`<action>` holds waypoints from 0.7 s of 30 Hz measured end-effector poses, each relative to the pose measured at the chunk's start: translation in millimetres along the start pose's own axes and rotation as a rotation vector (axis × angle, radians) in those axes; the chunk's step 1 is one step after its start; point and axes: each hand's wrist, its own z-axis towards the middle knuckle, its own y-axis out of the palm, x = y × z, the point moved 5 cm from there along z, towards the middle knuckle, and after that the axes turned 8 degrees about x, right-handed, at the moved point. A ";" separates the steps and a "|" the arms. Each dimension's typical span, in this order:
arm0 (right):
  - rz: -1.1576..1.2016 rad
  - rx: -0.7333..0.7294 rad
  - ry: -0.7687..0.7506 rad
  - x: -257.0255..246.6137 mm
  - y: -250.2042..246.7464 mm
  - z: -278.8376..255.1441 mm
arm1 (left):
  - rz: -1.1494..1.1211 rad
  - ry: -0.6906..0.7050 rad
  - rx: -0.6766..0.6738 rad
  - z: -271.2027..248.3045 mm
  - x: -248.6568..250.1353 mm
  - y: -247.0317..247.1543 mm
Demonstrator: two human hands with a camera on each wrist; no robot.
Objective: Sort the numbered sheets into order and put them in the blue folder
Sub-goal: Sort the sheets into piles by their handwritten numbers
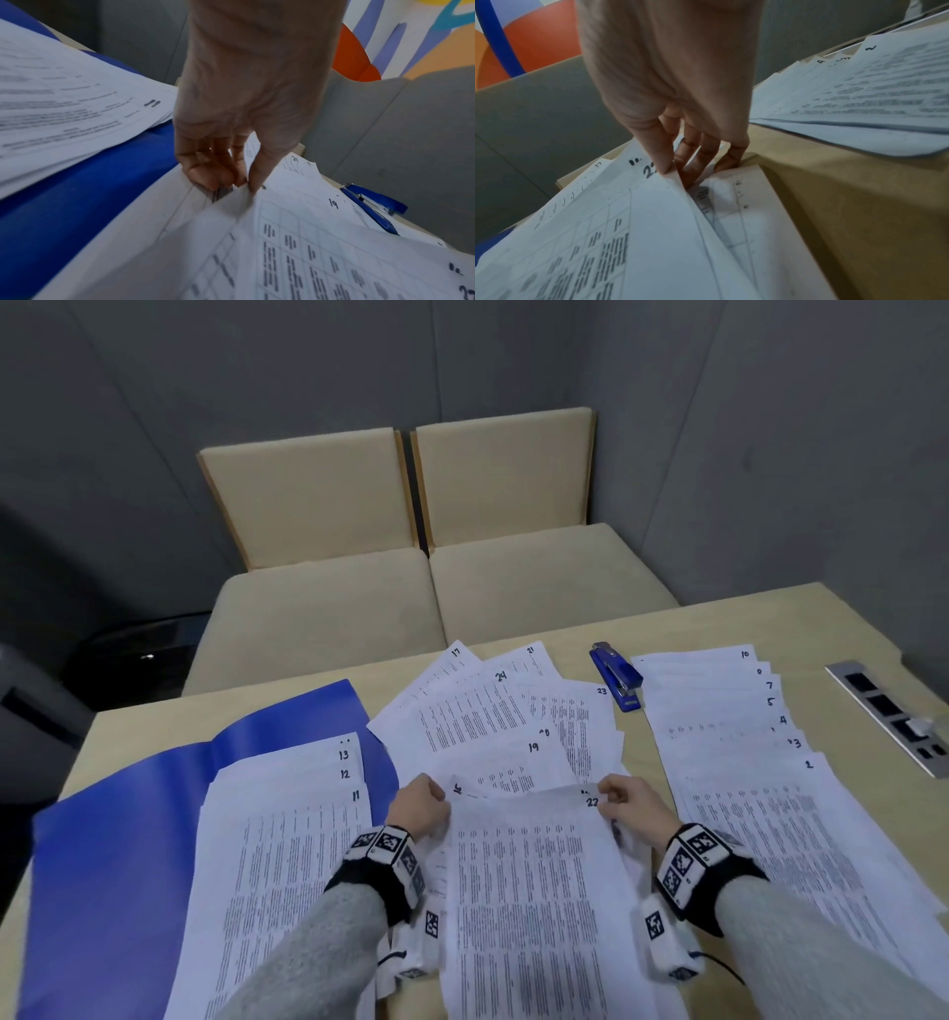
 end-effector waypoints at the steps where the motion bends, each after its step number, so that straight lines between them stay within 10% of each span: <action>1: -0.027 0.002 -0.010 -1.2 -2.8 1.0 | 0.023 0.025 -0.009 1.2 3.6 -0.4; 13: -0.063 -0.066 -0.055 -32.1 -10.1 8.9 | 0.353 0.622 0.083 3.3 110.7 -23.2; 17: -0.043 -0.031 -0.046 -27.7 2.3 12.4 | 0.027 0.439 0.072 -1.9 114.9 -13.2; 21: -0.037 0.007 0.043 -9.1 3.7 13.6 | 0.181 0.177 -0.140 9.2 51.0 -8.7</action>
